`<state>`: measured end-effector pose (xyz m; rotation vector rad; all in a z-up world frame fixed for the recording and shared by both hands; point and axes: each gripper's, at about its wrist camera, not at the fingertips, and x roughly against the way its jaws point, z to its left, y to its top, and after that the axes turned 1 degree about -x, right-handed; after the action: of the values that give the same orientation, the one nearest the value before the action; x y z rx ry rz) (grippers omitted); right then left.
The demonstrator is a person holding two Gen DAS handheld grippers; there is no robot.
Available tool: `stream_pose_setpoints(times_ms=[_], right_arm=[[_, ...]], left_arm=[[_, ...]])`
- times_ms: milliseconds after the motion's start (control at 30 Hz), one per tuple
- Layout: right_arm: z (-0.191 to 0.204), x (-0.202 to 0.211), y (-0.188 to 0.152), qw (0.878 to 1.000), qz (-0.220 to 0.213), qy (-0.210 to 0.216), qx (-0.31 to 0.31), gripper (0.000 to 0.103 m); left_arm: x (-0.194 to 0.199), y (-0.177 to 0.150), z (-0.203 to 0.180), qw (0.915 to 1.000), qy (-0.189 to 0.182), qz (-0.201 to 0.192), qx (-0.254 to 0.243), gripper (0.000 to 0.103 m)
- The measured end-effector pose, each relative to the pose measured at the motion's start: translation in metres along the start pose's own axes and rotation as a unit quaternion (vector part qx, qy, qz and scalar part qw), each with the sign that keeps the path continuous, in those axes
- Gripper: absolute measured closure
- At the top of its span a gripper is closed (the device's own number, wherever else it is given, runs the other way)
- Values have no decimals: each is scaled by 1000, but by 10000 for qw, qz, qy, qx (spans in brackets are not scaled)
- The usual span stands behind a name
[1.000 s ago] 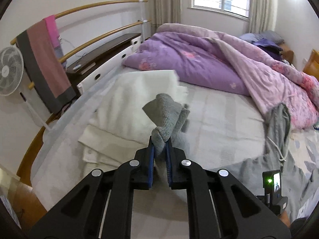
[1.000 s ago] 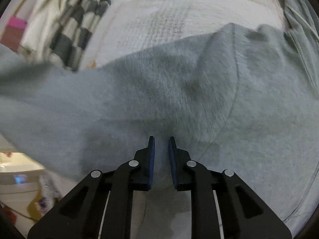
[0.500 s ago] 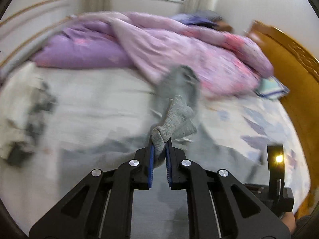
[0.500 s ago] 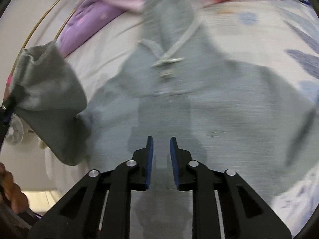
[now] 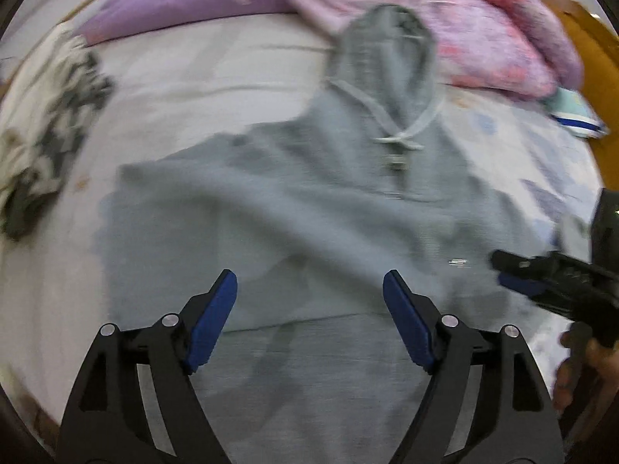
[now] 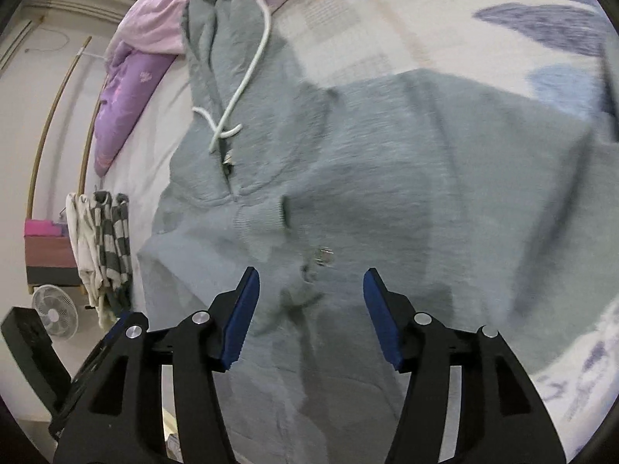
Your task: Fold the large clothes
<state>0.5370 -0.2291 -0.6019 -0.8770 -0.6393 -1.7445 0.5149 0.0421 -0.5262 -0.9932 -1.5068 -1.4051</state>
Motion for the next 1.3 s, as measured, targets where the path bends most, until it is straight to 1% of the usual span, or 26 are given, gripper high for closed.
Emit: stream_pose_setpoints(times_ms=[67,133,167,200,233,267,300,333,367,433,467,500,567,600,667,733,800,900,967,1000,1067,1133,1167,1200,1233,1300], right_arm=[[5,-22,3,9996,243,-76,-89,49],[10,-43,3,9981,545,-273,-87,49],[12,-49,2,9974,619,-356,-65,47],[16,-53,3,9973,608,-402,-7,48],[19,-54,5,9976,623,-303,74,67],[21,-54,5,9978,641,-98,114,90],[23,-51,6,9979,618,10,174,90],[31,-41,6,9979,487,-29,418,90],[37,-29,6,9976,293,-69,625,90],[41,1,5,9968,-105,-130,782,90],[40,14,5,9960,-285,-210,820,90],[37,33,3,9937,-574,-403,878,90],[24,54,2,9897,-879,-715,879,90],[13,57,3,9885,-881,-876,859,90],[-9,51,5,9874,-722,-1175,775,90],[-28,32,5,9796,-491,-1778,804,90],[-38,24,2,9753,-456,-2055,672,90],[-38,22,-2,9710,-525,-2248,626,89],[-36,14,-3,9676,-474,-2375,712,87],[-37,12,-2,9664,-481,-2421,720,84],[-45,13,3,9742,-364,-2165,519,75],[-54,27,9,9858,-278,-1634,258,71],[-58,39,11,9894,-351,-1402,148,67],[-61,50,12,9916,-438,-1215,72,56],[-68,72,13,9933,-642,-955,-30,52],[-86,106,16,9916,-998,-803,-166,52]], left_arm=[[-5,3,20,9995,252,105,183,24],[-5,4,44,9986,363,127,360,24],[-5,5,54,9980,434,135,433,24],[-5,6,62,9974,521,151,483,24],[-5,7,69,9968,587,168,515,24],[-4,5,75,9964,631,178,533,24],[-4,4,80,9958,699,190,565,24],[-5,6,87,9952,730,204,625,24],[-6,6,90,9947,748,221,664,24],[-7,7,97,9934,822,262,756,24],[-8,8,98,9933,807,289,770,24],[-7,8,99,9933,811,304,769,24],[-9,8,94,9936,813,338,714,24],[-11,9,91,9938,811,360,675,24],[-13,9,83,9944,776,367,609,24],[-17,8,74,9949,760,407,519,24],[-19,7,61,9956,729,456,365,24],[-16,5,44,9962,755,413,113,24],[-17,4,33,9964,745,414,12,24],[-17,4,28,9963,754,422,-12,24],[-16,6,16,9966,693,451,-34,24],[-13,8,-2,9971,626,418,-112,23],[-13,9,-9,9972,603,410,-158,19],[-11,11,-21,9975,550,375,-231,17],[-10,12,-33,9978,500,333,-295,16],[-11,13,-53,9976,432,327,-429,16]])
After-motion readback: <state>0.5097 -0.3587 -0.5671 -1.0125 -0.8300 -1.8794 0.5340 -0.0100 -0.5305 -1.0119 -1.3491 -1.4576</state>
